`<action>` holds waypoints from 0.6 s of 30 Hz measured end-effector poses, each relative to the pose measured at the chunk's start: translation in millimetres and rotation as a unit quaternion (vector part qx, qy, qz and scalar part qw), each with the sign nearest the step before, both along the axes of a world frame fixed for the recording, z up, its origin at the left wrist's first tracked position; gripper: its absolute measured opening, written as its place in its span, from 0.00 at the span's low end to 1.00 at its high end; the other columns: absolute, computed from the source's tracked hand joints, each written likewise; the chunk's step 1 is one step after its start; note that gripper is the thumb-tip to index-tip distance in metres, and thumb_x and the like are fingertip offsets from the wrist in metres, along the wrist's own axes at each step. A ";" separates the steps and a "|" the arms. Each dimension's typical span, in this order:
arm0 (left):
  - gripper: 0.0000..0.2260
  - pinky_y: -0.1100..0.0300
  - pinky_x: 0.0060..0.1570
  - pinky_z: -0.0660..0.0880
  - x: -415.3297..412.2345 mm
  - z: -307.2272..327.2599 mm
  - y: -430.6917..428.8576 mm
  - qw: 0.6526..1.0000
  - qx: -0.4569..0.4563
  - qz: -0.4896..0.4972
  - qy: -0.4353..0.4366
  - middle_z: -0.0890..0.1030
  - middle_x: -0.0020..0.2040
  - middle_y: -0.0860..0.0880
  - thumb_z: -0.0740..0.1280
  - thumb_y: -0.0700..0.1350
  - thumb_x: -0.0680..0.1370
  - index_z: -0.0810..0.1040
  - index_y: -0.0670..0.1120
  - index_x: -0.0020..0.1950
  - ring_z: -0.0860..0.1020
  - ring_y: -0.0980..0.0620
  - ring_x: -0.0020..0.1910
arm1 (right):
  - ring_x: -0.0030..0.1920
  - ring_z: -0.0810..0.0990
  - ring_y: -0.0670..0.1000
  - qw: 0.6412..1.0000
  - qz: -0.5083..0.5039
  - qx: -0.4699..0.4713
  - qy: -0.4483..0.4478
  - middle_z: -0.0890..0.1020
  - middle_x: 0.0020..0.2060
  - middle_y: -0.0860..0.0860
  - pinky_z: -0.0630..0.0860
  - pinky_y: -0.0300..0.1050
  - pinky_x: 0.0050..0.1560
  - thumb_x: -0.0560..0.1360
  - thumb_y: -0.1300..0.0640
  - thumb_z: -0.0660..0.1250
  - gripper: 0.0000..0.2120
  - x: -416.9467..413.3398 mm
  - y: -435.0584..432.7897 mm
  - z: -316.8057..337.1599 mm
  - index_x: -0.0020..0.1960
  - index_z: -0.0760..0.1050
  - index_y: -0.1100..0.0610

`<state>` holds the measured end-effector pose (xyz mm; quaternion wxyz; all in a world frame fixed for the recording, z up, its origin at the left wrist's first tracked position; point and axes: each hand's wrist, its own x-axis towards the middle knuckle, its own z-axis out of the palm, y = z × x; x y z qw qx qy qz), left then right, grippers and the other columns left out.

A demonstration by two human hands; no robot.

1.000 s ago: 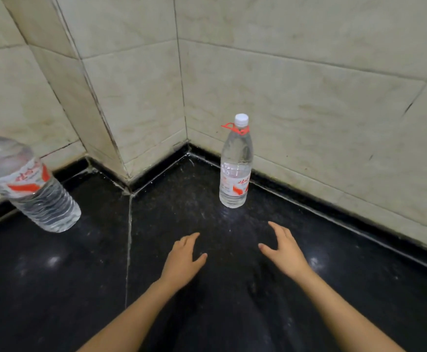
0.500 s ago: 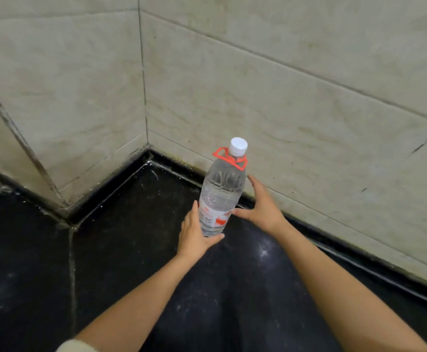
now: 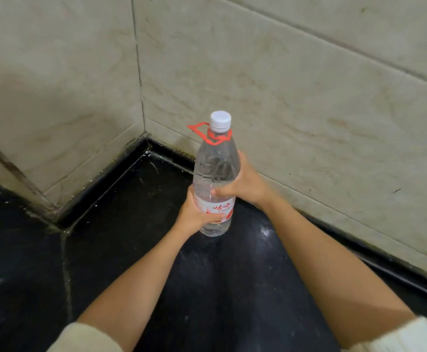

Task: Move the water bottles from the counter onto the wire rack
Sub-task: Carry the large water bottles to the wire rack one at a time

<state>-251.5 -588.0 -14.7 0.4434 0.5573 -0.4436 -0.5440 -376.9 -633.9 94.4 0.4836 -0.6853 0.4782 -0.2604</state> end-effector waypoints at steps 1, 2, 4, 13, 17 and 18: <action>0.49 0.47 0.60 0.75 4.0 -4.7 1.3 1.000 0.003 -0.007 0.001 0.76 0.61 0.47 0.82 0.50 0.50 0.64 0.47 0.67 0.76 0.50 0.61 | 0.58 0.79 0.55 1.000 -0.008 0.009 0.017 0.79 0.58 0.57 0.75 0.60 0.59 0.51 0.55 0.84 0.47 2.8 -1.6 -4.6 0.65 0.66 0.60; 0.49 0.45 0.59 0.75 7.0 -11.2 4.7 1.000 0.011 -0.013 0.004 0.76 0.61 0.46 0.82 0.52 0.50 0.65 0.47 0.67 0.76 0.49 0.61 | 0.58 0.79 0.54 0.999 -0.016 0.017 0.033 0.79 0.57 0.56 0.75 0.59 0.59 0.50 0.51 0.84 0.49 4.8 -0.6 -6.7 0.65 0.65 0.59; 0.48 0.43 0.58 0.75 7.7 -16.0 20.4 0.999 0.033 -0.020 0.023 0.77 0.61 0.44 0.83 0.53 0.51 0.66 0.46 0.67 0.77 0.47 0.61 | 0.55 0.80 0.51 0.997 -0.028 0.029 0.063 0.80 0.55 0.53 0.76 0.58 0.58 0.51 0.49 0.82 0.45 9.7 9.4 -5.2 0.63 0.67 0.56; 0.44 0.47 0.58 0.77 -5.5 -15.3 127.1 0.997 0.034 -0.060 0.044 0.79 0.59 0.45 0.81 0.49 0.52 0.70 0.44 0.65 0.78 0.50 0.59 | 0.55 0.77 0.44 0.985 -0.098 0.017 0.138 0.75 0.50 0.36 0.74 0.47 0.60 0.47 0.40 0.73 0.43 8.0 138.1 8.0 0.59 0.60 0.39; 0.47 0.49 0.58 0.76 -7.7 -8.0 153.8 0.990 0.036 -0.126 -0.043 0.79 0.59 0.52 0.79 0.54 0.50 0.66 0.52 0.67 0.78 0.53 0.58 | 0.54 0.77 0.42 0.982 -0.175 0.004 0.072 0.76 0.51 0.38 0.75 0.47 0.59 0.46 0.44 0.73 0.43 -10.7 192.8 7.9 0.59 0.60 0.42; 0.47 0.50 0.58 0.76 -9.6 -2.6 162.1 0.987 0.035 -0.145 -0.052 0.78 0.59 0.52 0.78 0.55 0.49 0.65 0.54 0.66 0.77 0.53 0.58 | 0.53 0.78 0.41 0.979 -0.200 0.003 0.038 0.76 0.51 0.40 0.76 0.47 0.58 0.47 0.46 0.74 0.42 -17.3 206.2 5.5 0.58 0.61 0.43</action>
